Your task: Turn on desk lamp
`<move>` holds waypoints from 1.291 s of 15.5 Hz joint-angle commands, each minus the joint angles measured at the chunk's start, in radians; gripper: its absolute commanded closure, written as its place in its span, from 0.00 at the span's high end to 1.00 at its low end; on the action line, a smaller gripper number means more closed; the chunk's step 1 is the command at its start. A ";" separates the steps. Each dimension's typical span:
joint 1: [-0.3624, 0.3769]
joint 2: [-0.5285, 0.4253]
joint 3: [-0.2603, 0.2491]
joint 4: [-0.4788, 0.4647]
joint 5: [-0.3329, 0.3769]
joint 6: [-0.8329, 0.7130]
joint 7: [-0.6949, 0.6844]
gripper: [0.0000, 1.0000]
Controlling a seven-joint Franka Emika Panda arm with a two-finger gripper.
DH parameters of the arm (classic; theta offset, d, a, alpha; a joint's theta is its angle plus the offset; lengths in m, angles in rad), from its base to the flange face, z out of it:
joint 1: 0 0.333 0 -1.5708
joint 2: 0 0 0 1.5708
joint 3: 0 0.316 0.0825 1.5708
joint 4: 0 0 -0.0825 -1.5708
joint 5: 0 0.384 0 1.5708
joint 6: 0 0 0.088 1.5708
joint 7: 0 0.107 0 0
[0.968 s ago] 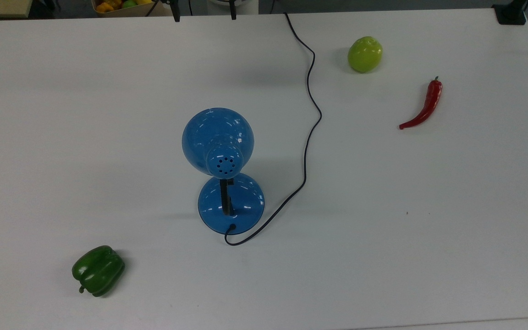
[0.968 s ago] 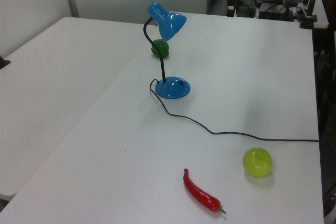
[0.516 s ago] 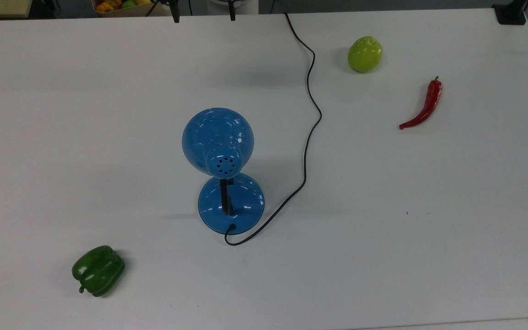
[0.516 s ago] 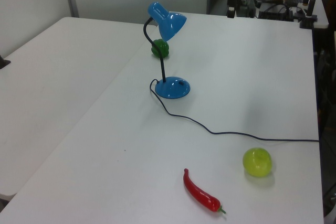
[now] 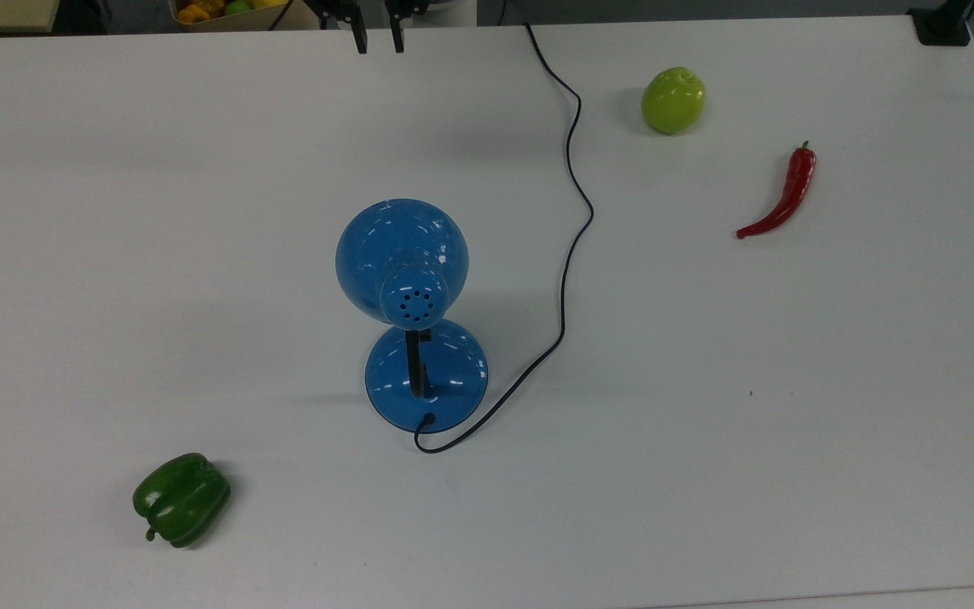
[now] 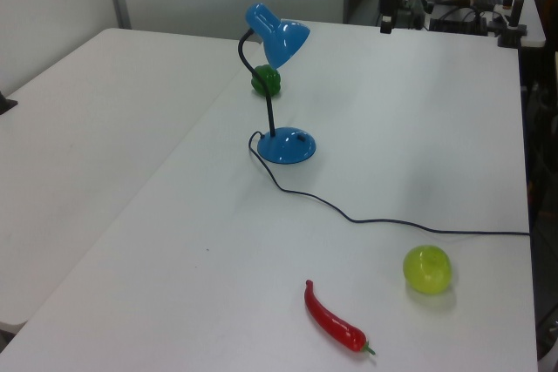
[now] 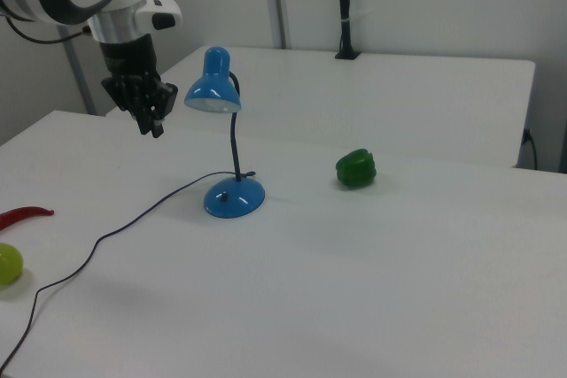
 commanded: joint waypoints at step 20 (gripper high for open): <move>0.068 0.029 -0.007 -0.224 0.017 0.338 0.039 0.00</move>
